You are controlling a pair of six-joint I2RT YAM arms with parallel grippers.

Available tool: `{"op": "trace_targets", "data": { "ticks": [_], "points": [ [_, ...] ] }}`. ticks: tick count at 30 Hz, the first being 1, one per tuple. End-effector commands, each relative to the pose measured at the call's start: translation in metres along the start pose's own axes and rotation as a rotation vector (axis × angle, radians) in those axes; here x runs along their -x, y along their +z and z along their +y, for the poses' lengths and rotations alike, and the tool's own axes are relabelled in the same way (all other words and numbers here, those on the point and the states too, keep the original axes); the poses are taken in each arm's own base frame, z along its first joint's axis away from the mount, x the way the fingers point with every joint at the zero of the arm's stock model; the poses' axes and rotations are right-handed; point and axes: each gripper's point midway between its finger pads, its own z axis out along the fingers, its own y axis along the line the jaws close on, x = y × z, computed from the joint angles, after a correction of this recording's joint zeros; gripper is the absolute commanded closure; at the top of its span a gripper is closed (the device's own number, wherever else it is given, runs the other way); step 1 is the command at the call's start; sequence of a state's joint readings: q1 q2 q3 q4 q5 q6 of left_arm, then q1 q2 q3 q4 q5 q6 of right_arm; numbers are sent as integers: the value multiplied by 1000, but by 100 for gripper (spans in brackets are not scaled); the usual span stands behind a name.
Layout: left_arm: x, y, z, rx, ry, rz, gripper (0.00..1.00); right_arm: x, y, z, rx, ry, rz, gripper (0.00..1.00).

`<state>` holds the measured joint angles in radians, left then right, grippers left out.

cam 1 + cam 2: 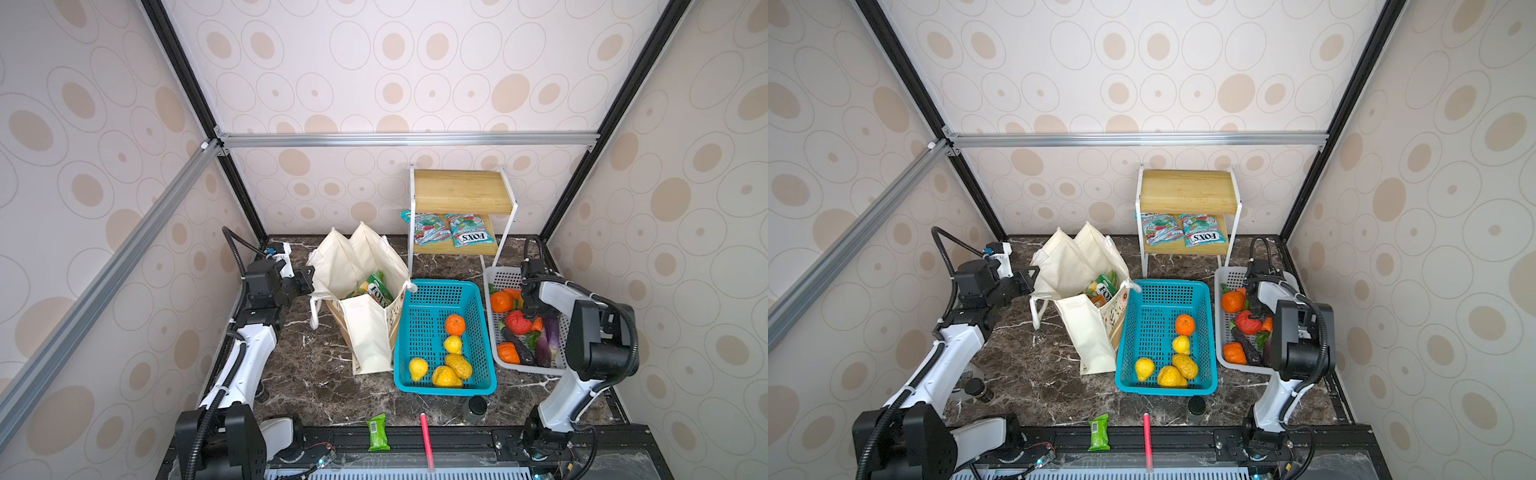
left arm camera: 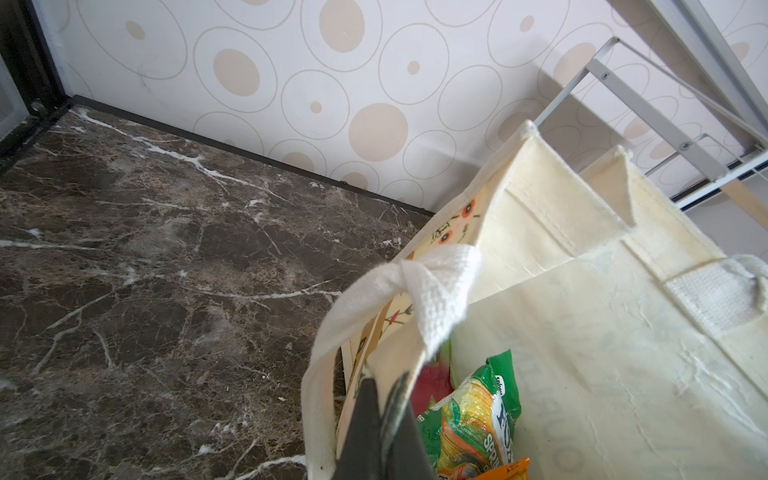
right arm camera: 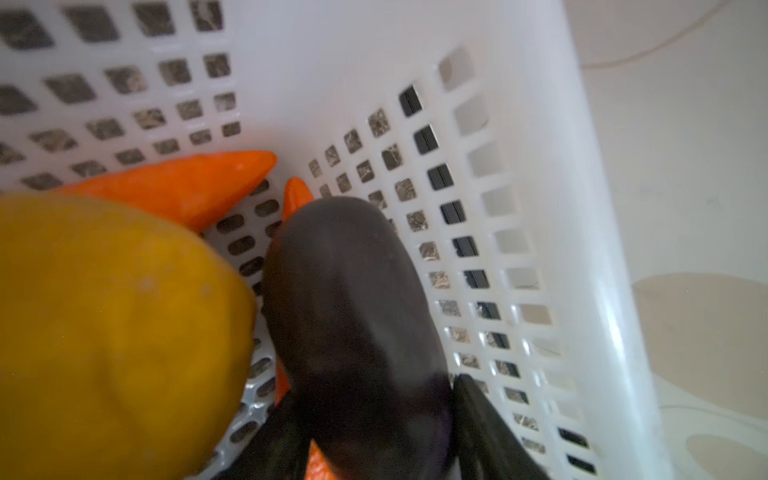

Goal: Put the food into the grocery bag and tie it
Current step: 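Lower the right gripper onto the purple eggplant and close on it, then lift the eggplant with the right gripper and carry it toward the tote bag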

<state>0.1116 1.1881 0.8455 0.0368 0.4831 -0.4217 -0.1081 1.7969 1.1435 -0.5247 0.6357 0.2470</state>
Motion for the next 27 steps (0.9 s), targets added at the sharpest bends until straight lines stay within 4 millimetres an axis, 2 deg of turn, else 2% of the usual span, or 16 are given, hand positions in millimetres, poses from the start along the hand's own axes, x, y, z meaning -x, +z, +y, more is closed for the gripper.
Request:
{"op": "trace_targets", "data": {
  "ticks": [1, 9, 11, 16, 24, 27],
  "points": [
    [24, -4, -6, -10, 54, -70, 100, -8, 0, 1, 17, -2, 24, 53],
    [25, -5, -5, -7, 53, -73, 100, 4, -30, -7, 22, 27, -72, 55],
    [25, -5, -5, -6, 53, -73, 100, 6, -35, -9, 23, 32, -88, 58],
    [25, -5, -5, -6, 53, -73, 100, 8, -46, -12, 36, 45, -103, 59],
    [25, -5, -5, -7, 53, -73, 100, 20, -81, -15, 124, 76, -158, 59],
    [25, -5, -5, -8, 53, -74, 100, 25, -96, -15, 184, 104, -186, 63]
  ]
}}
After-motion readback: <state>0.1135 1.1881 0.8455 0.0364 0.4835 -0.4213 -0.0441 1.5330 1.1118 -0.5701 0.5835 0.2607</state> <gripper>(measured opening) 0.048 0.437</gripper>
